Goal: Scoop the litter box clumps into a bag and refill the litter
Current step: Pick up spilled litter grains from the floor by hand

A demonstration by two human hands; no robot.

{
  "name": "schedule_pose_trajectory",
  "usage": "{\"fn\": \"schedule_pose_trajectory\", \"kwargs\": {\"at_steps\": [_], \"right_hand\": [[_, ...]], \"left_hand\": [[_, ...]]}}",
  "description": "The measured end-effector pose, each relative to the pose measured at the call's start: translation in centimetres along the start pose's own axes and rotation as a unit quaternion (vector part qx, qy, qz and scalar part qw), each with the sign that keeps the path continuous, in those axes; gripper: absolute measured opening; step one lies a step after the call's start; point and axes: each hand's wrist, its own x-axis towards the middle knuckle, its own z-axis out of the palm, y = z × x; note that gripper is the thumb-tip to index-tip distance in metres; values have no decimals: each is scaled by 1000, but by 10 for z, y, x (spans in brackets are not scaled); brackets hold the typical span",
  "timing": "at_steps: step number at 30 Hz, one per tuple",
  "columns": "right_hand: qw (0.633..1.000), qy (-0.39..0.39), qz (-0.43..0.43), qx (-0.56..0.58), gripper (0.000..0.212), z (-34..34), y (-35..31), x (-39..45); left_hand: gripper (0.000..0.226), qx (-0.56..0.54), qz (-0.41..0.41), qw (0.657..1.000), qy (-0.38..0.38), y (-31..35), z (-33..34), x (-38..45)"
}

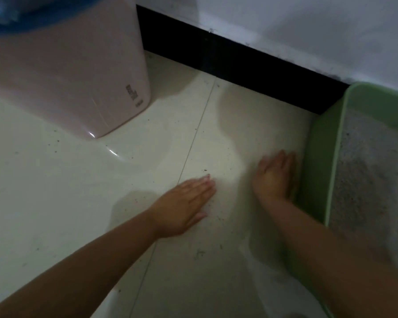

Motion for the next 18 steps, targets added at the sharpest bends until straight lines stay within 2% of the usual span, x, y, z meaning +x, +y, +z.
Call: {"fn": "schedule_pose_trajectory", "kwargs": {"at_steps": [1,3,6,9,10,13,18], "right_hand": [[1000,-4,7,16,60,6,4,-19],[997,-49,-56,20,69,20,9,-54],[966,-128,-224,14,81,30,7,-89],[913,-111,-393,-6,74,30,-4,-93],[909,-94,-406,2,71,28,-10,-89],[925,-119,-360,29,70,14,-37,-53],[910,-106,-394,-70,63,-1,-87,32]], "left_hand": [[59,7,-7,1000,24,-5,0,-5],[56,8,-45,996,76,-21,-5,-13],[69,-5,-142,984,112,-47,-18,-16],[79,-20,-228,967,112,-64,-21,-16],[81,-15,-242,963,114,-67,-19,-17],[78,8,-271,955,119,-70,-7,-20],[58,51,-263,949,165,-73,0,-18]]}}
